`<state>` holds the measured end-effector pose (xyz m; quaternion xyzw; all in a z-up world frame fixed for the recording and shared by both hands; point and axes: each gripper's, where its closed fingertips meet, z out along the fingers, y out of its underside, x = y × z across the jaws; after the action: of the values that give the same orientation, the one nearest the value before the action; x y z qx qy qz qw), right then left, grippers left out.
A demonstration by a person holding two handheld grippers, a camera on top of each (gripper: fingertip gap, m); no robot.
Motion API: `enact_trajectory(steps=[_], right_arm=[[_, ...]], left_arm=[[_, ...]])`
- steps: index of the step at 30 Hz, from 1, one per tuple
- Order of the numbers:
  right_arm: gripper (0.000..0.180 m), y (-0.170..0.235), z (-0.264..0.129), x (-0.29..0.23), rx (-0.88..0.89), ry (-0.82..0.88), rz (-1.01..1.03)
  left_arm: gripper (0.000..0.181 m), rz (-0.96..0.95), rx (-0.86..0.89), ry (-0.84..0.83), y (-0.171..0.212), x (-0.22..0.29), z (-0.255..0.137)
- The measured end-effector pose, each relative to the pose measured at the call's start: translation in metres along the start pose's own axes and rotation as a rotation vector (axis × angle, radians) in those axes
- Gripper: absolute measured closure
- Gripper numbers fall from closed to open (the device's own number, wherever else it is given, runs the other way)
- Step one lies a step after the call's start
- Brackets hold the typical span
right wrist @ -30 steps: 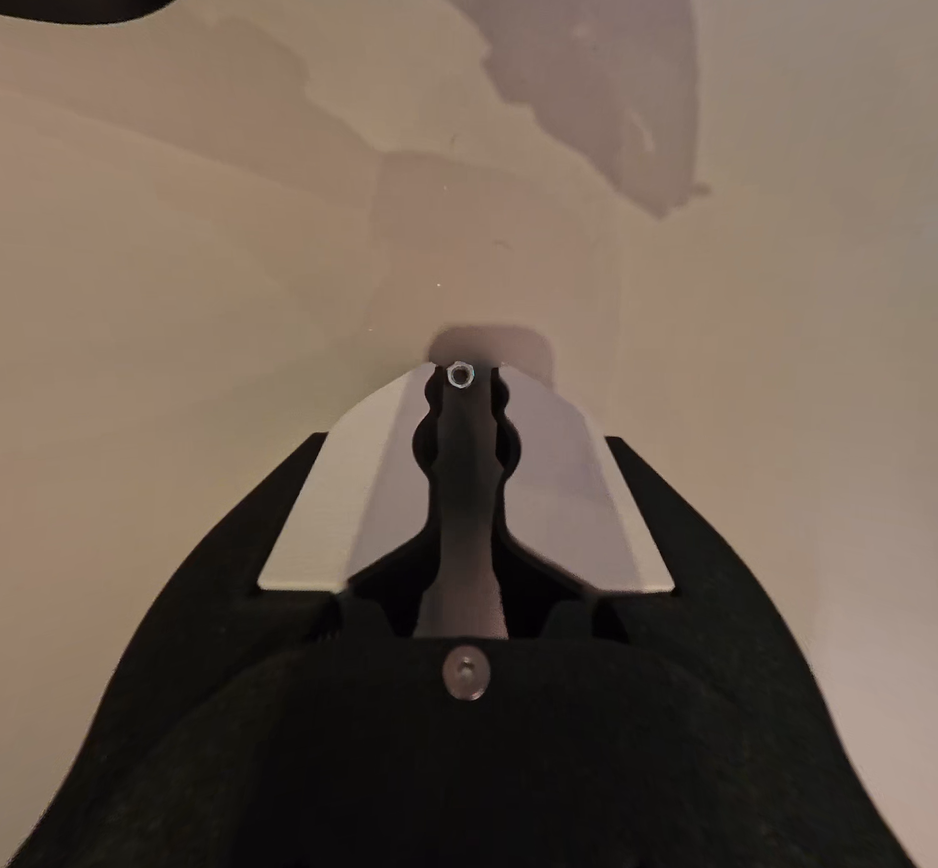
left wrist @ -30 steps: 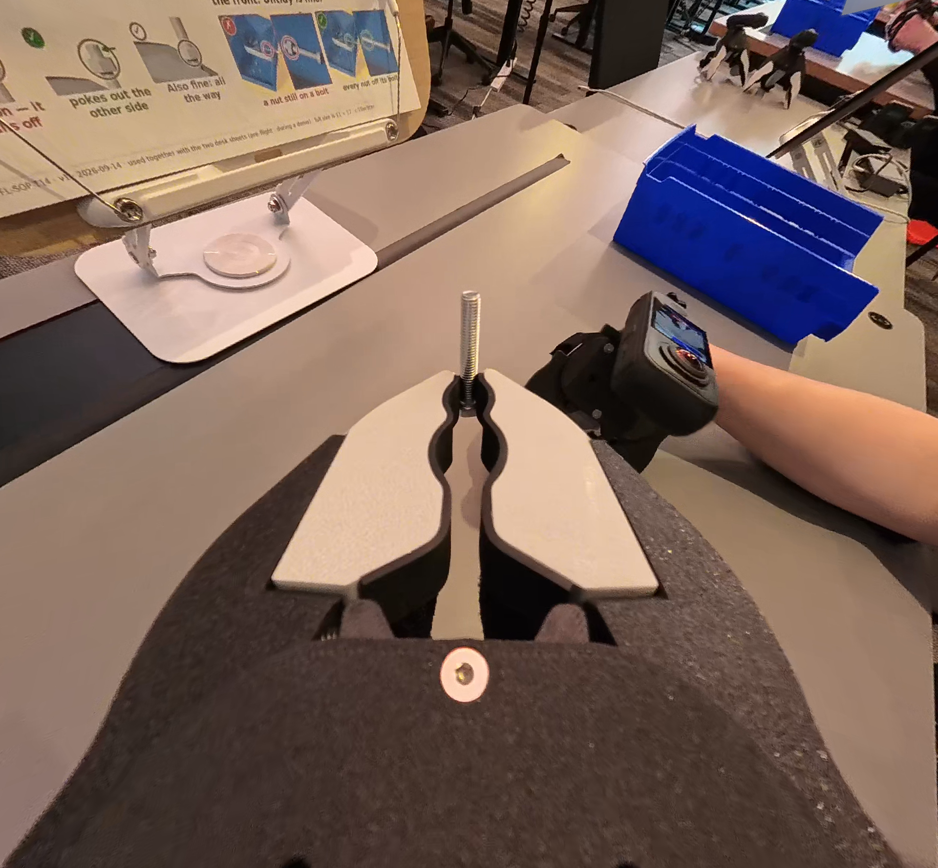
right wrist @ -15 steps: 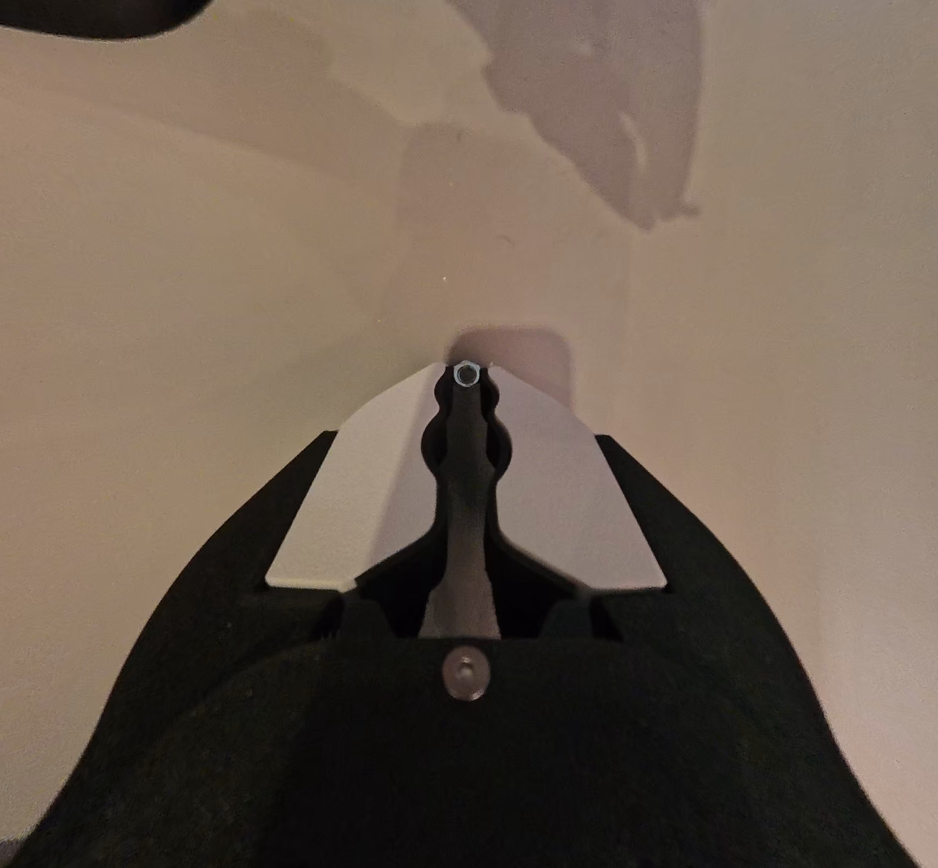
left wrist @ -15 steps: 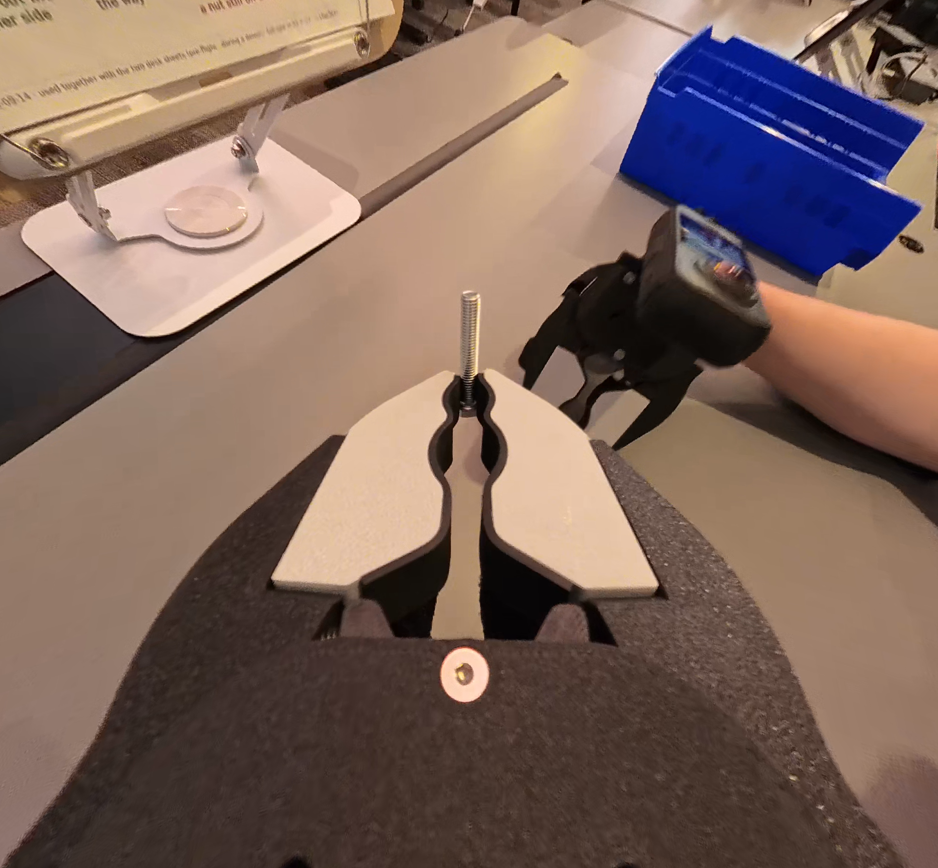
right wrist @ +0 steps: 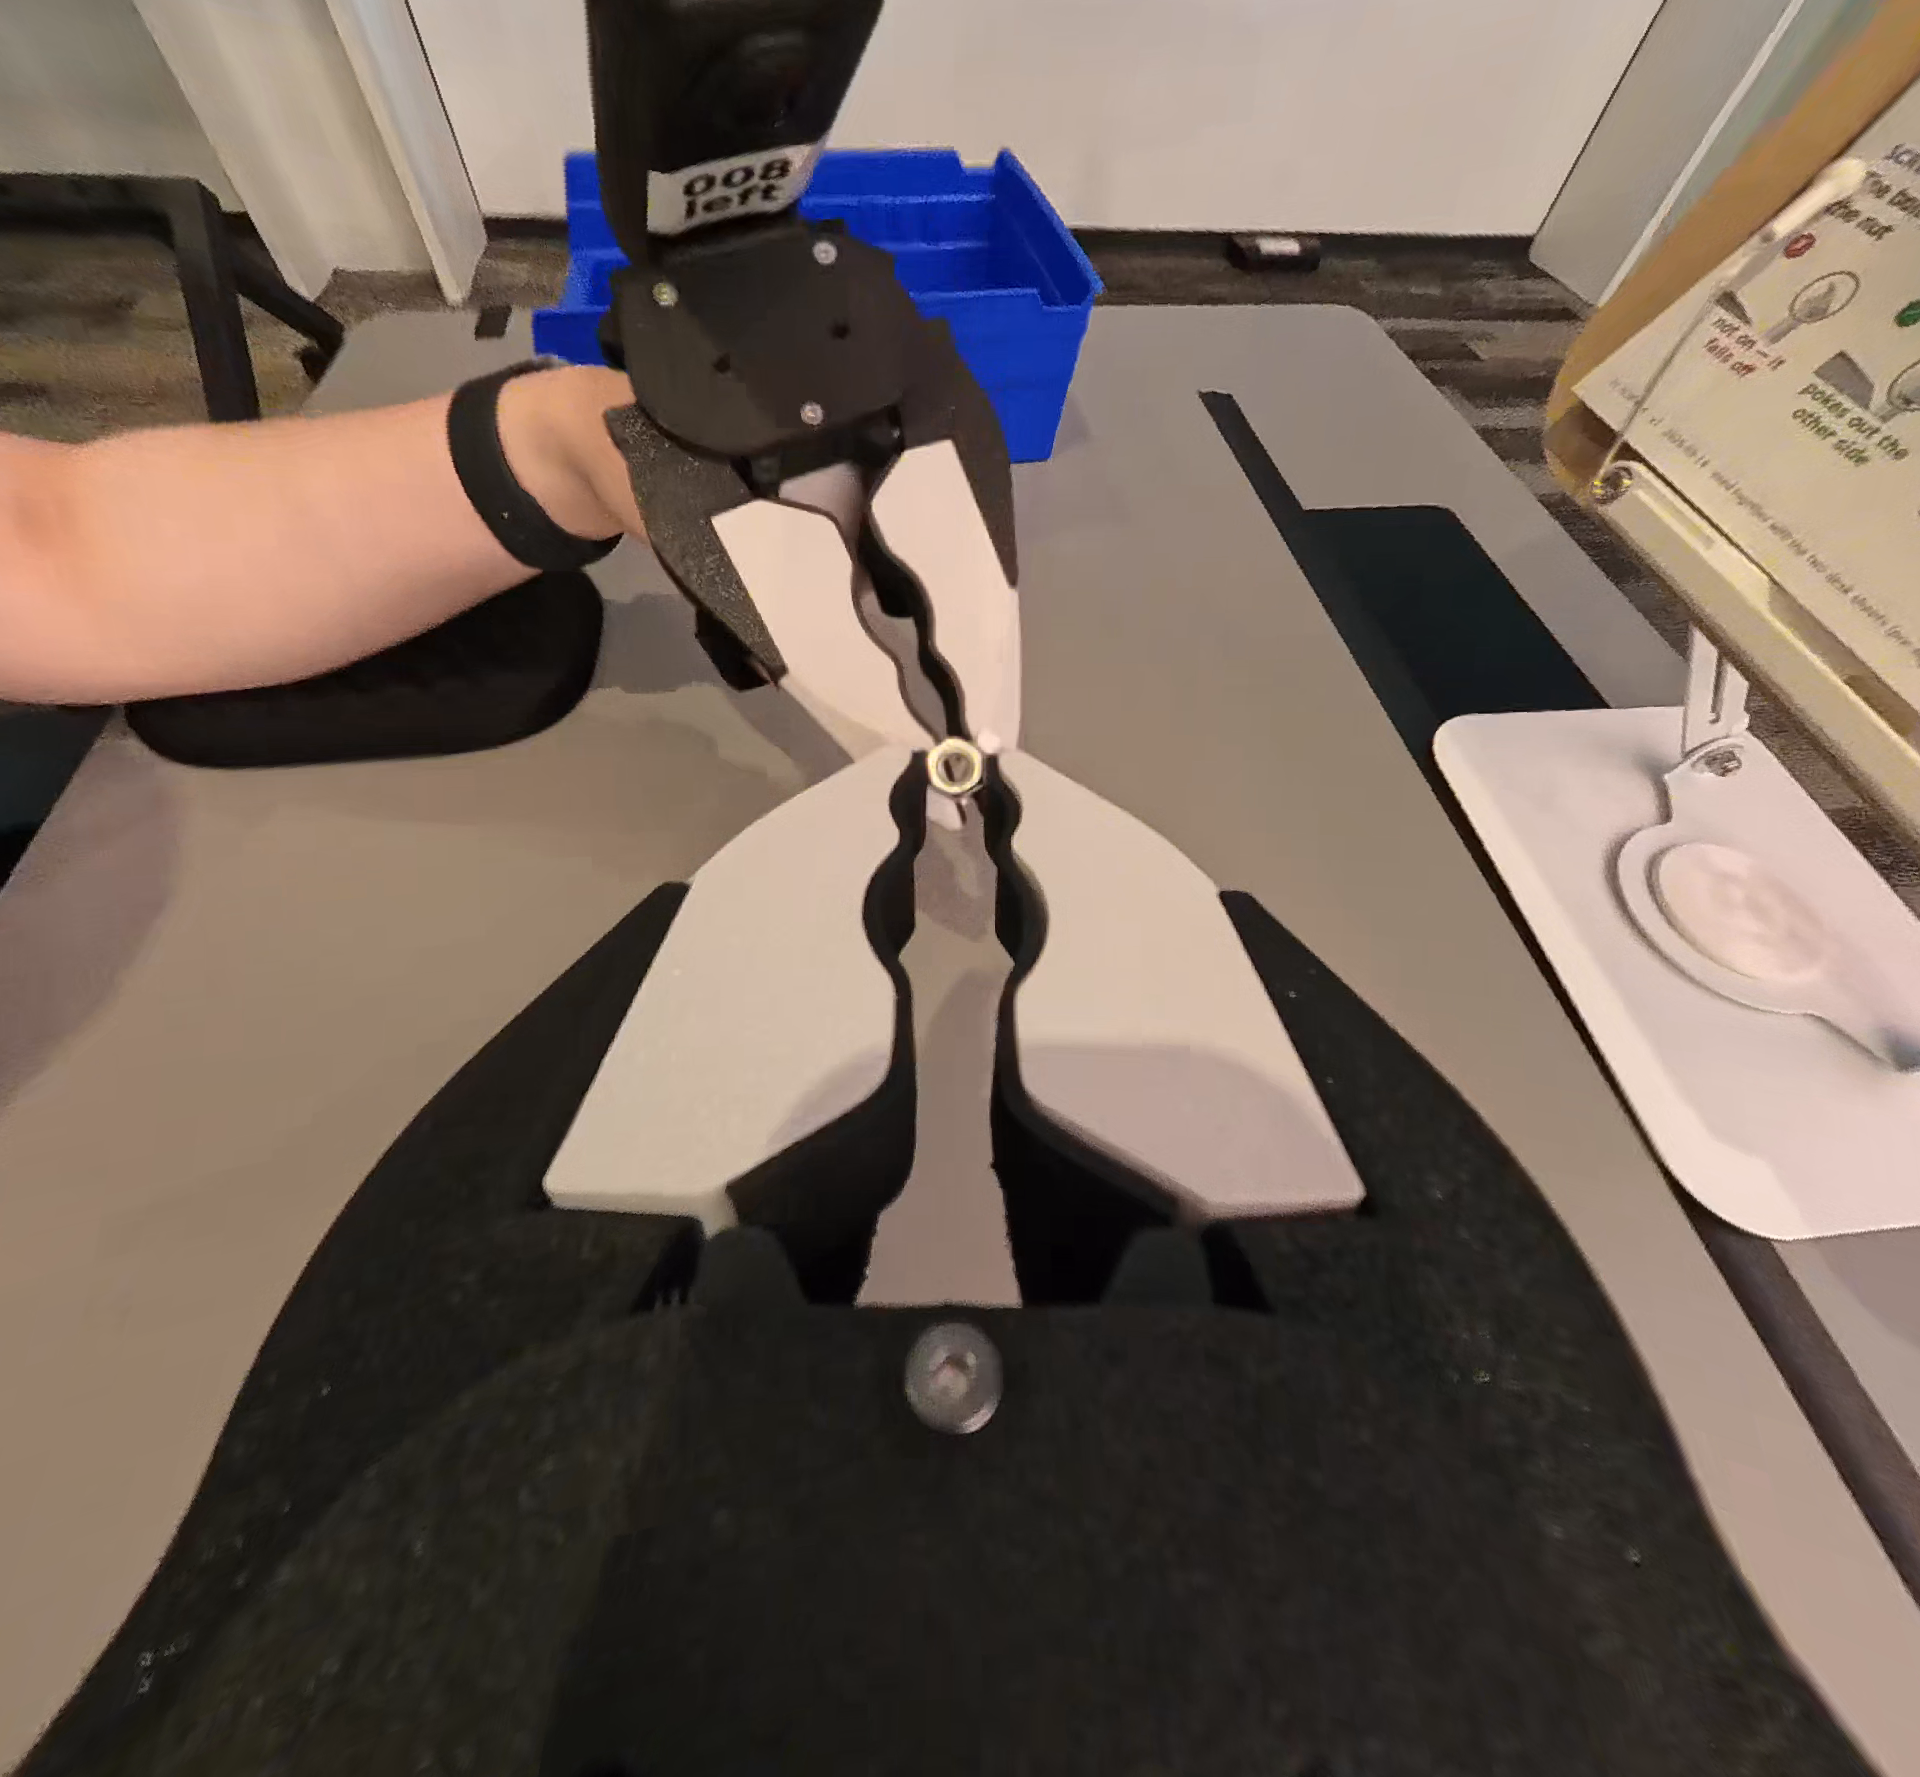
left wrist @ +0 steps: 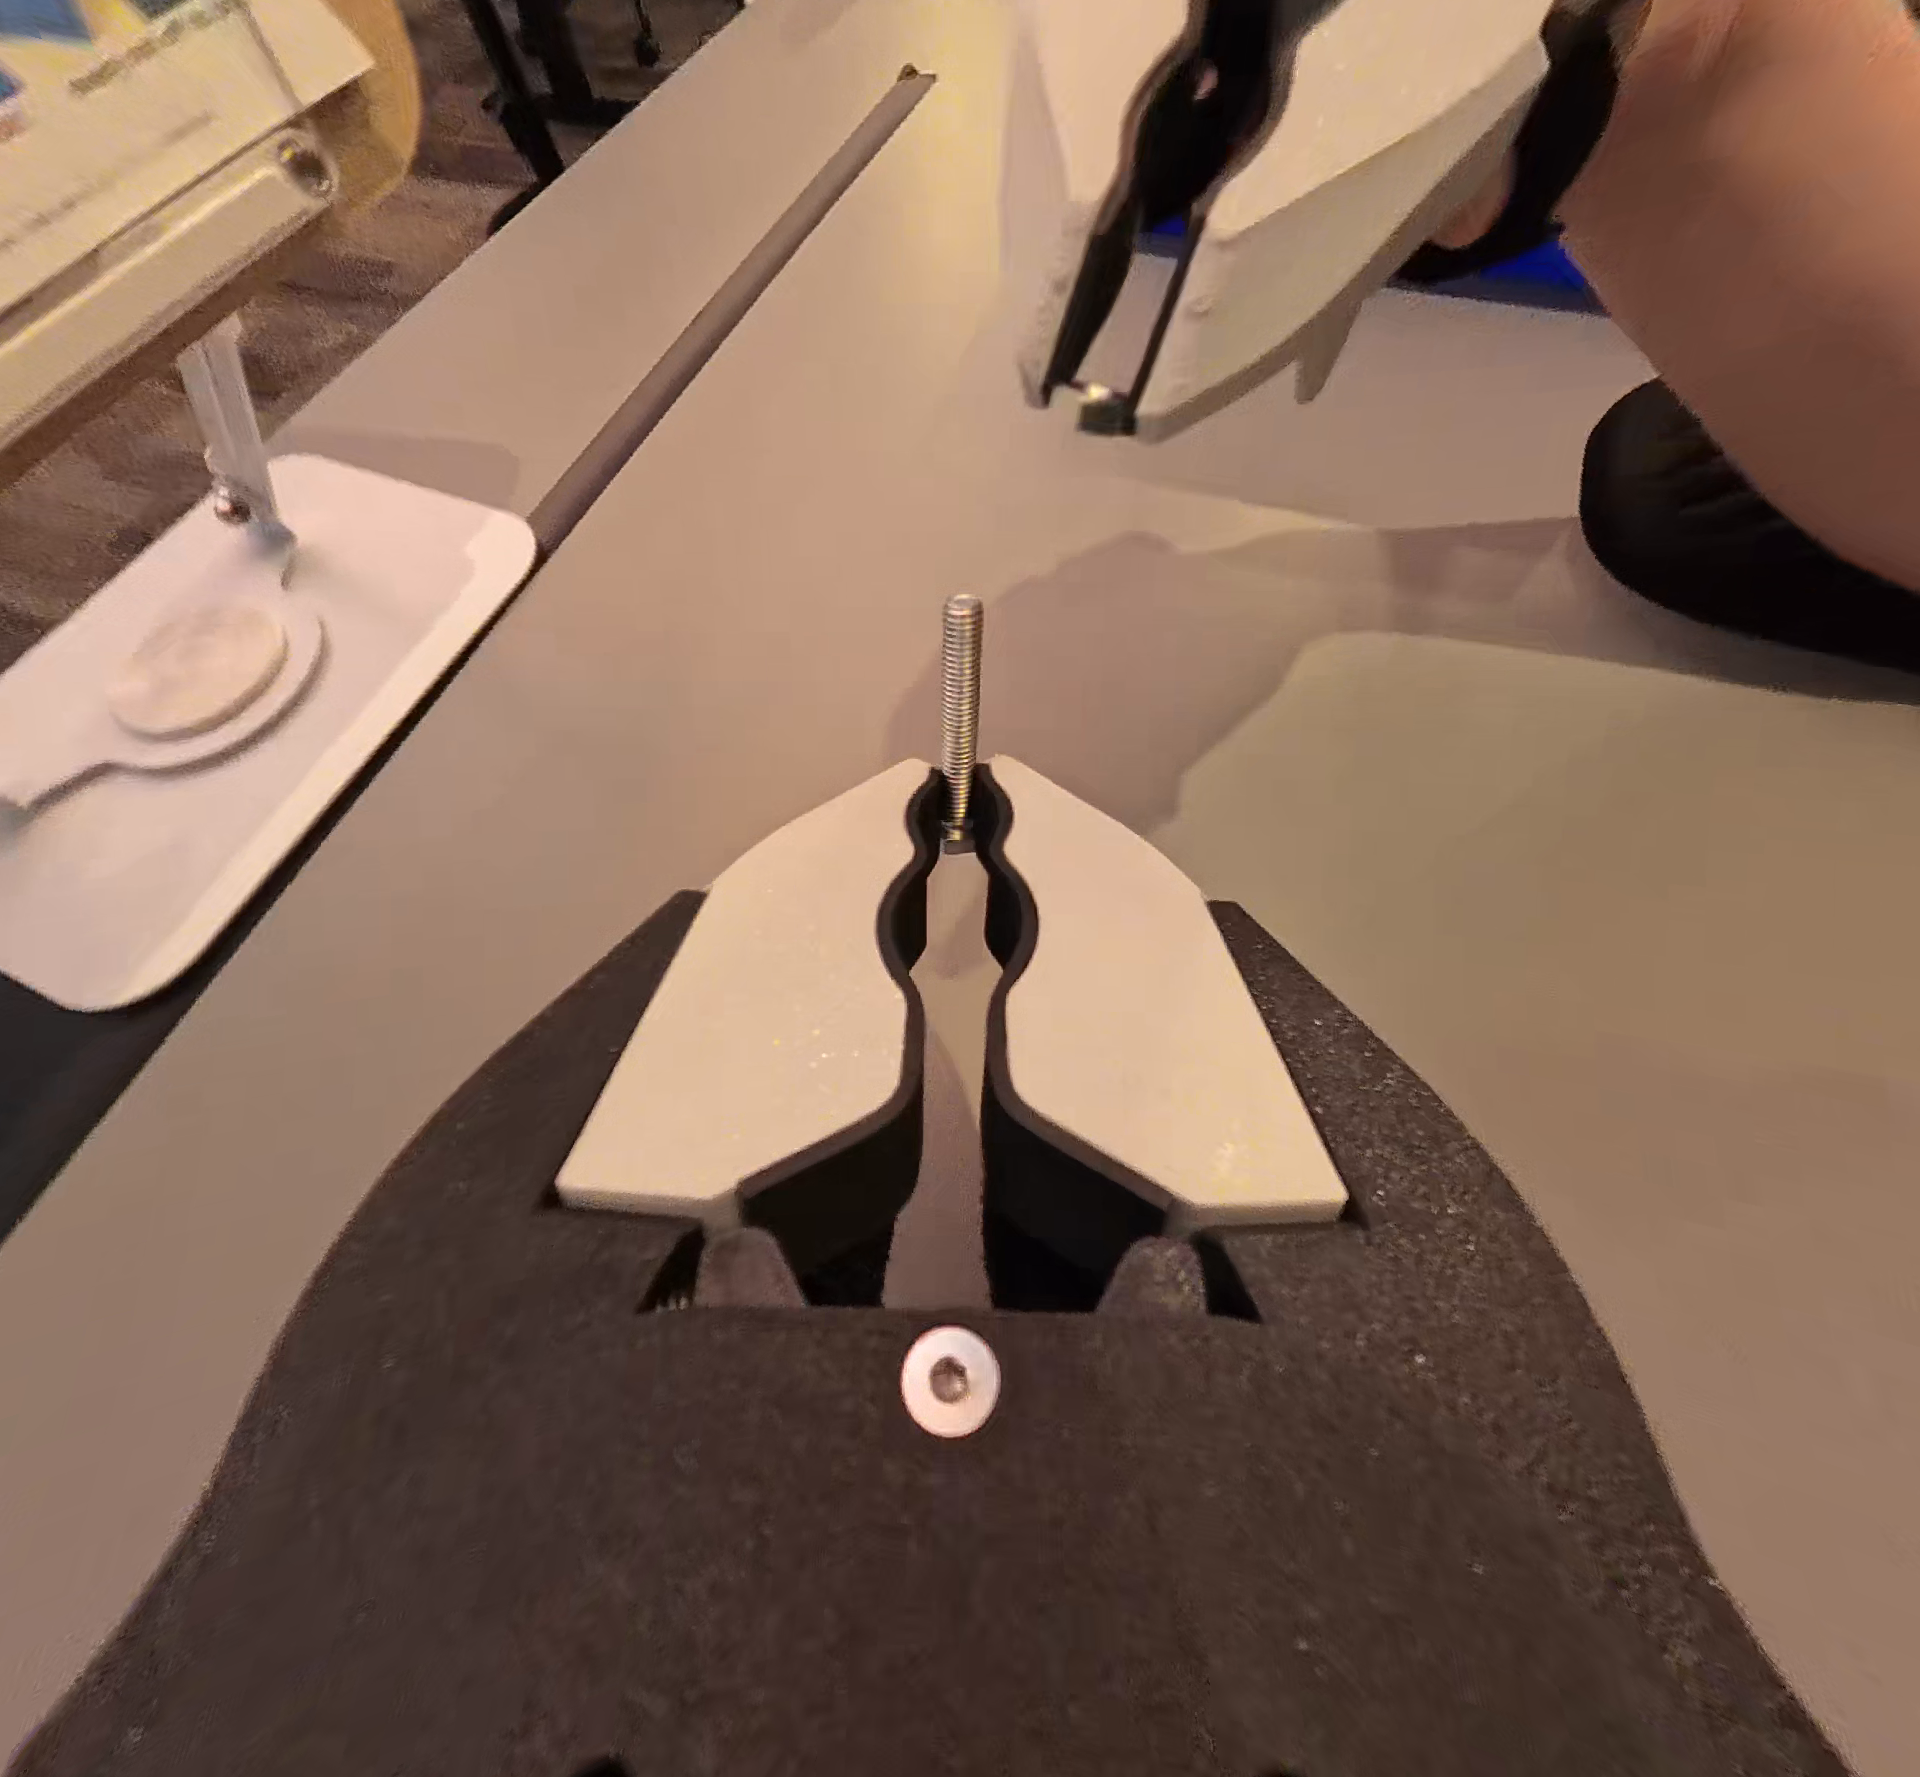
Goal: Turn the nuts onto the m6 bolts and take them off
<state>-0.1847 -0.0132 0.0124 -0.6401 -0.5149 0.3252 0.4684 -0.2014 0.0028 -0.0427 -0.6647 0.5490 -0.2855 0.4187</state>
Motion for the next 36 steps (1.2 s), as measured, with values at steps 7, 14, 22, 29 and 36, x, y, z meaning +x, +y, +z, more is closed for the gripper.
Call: enact_trajectory(steps=[7,14,22,29,36], right_arm=[[0.17,0.011,-0.003,-0.009,-0.11,-0.002,-0.116],[0.17,0.01,-0.003,-0.017,-0.118,-0.024,-0.171],[0.17,0.011,-0.006,-0.016,-0.126,-0.023,-0.16],[0.17,-0.005,0.002,0.003,-0.017,0.052,0.068],[0.17,-0.016,0.008,0.018,0.059,0.159,0.207]], left_arm=[[0.176,0.127,0.059,0.024,-0.015,0.022,0.01],[0.176,0.172,0.053,0.035,-0.017,0.029,0.008],[0.176,0.194,0.038,0.009,-0.018,0.03,0.01],[0.176,0.146,0.028,-0.174,-0.028,0.005,0.003],[0.176,0.059,-0.004,-0.321,-0.033,-0.012,-0.005]])
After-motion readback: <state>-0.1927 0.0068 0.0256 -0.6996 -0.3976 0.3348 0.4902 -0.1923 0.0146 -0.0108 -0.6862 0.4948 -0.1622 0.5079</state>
